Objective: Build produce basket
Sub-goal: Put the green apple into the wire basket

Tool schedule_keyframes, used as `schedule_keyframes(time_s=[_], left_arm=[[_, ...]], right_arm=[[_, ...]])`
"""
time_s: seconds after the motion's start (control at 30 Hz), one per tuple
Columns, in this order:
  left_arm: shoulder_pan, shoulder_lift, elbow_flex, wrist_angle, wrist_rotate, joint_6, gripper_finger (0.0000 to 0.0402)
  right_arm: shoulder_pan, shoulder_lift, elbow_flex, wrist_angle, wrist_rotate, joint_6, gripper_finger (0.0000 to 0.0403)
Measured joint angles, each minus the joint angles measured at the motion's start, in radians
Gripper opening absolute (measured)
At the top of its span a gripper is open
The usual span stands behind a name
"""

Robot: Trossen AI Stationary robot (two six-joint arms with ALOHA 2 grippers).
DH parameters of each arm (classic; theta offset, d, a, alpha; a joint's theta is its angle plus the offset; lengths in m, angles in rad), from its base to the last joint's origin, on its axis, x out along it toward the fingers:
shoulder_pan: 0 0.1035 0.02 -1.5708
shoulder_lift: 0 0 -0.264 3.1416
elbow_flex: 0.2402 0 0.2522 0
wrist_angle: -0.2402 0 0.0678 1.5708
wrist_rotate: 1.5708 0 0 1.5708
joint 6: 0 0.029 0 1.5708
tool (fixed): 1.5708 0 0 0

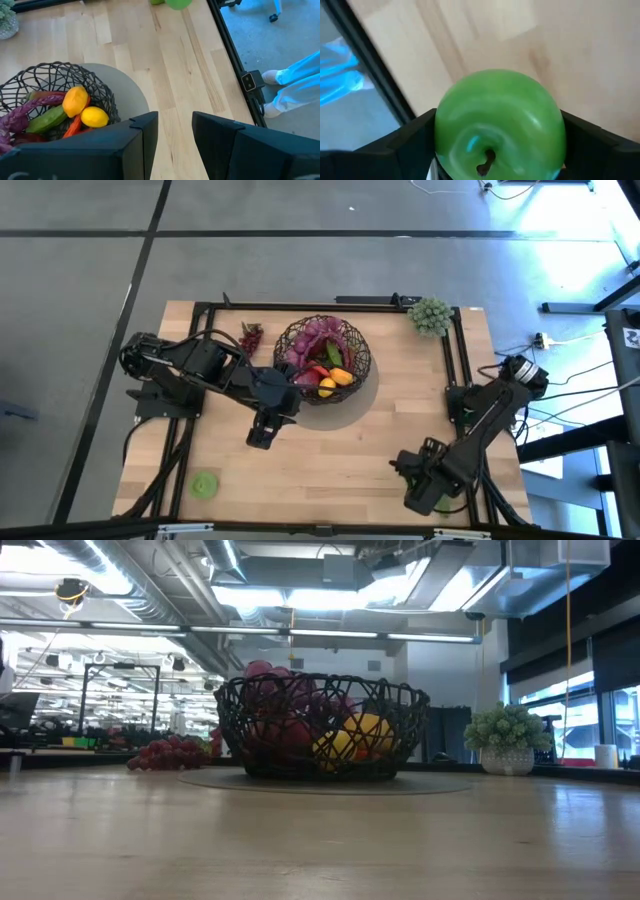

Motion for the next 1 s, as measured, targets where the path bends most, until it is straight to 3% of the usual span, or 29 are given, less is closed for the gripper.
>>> schedule_keyframes(time_s=[0.33, 1.0], left_arm=[[0.0, 0.0, 0.0, 0.0, 0.0, 0.0, 0.011], [0.0, 0.0, 0.0, 0.0, 0.0, 0.0, 0.011]], right_arm=[[-0.142, -0.003, 0.216, -0.22, 0.132, -0.129, 0.0341], [-0.5, -0.004, 0.384, -0.244, 0.258, -0.471, 0.0336]])
